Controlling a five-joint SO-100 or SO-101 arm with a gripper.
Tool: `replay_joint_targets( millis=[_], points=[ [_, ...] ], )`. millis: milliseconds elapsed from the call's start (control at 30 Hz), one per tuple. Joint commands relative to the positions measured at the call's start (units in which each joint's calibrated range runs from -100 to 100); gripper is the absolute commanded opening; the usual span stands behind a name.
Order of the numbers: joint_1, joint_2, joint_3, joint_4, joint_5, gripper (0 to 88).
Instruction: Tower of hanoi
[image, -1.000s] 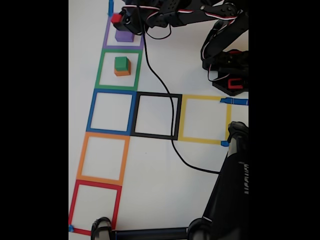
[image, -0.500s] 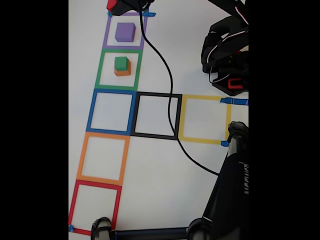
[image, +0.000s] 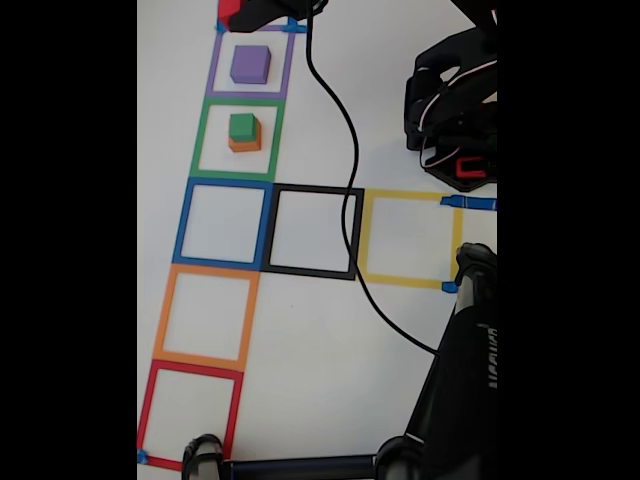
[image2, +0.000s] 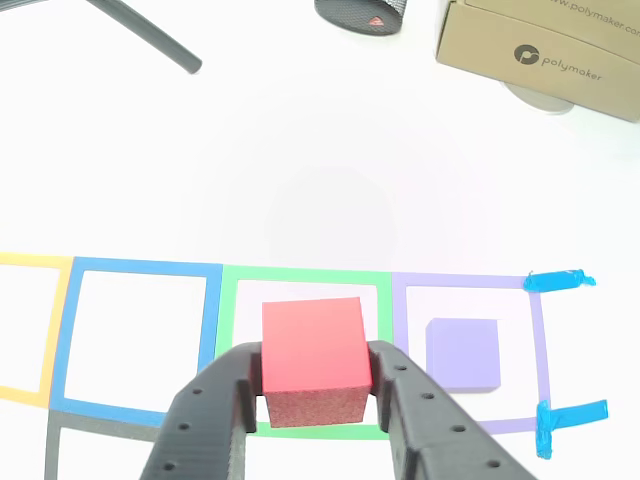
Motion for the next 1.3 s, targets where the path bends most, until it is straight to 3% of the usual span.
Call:
replay_joint_targets(
  millis=[0, 300, 600, 900, 1267],
  points=[
    [0.59, -6.22, 18.54, -15.38, 0.00, 1.3],
    [0.40, -7.03, 52.18, -49.47, 0.00, 1.3],
    [-0.56, 6.21, 66.09, -77.17, 0.00, 1.3],
    [-1.71, 14.37, 71.18, -91.98, 0.00, 1.3],
    [-1.23, 10.89, 76.90, -95.06, 0.00, 1.3]
  ],
)
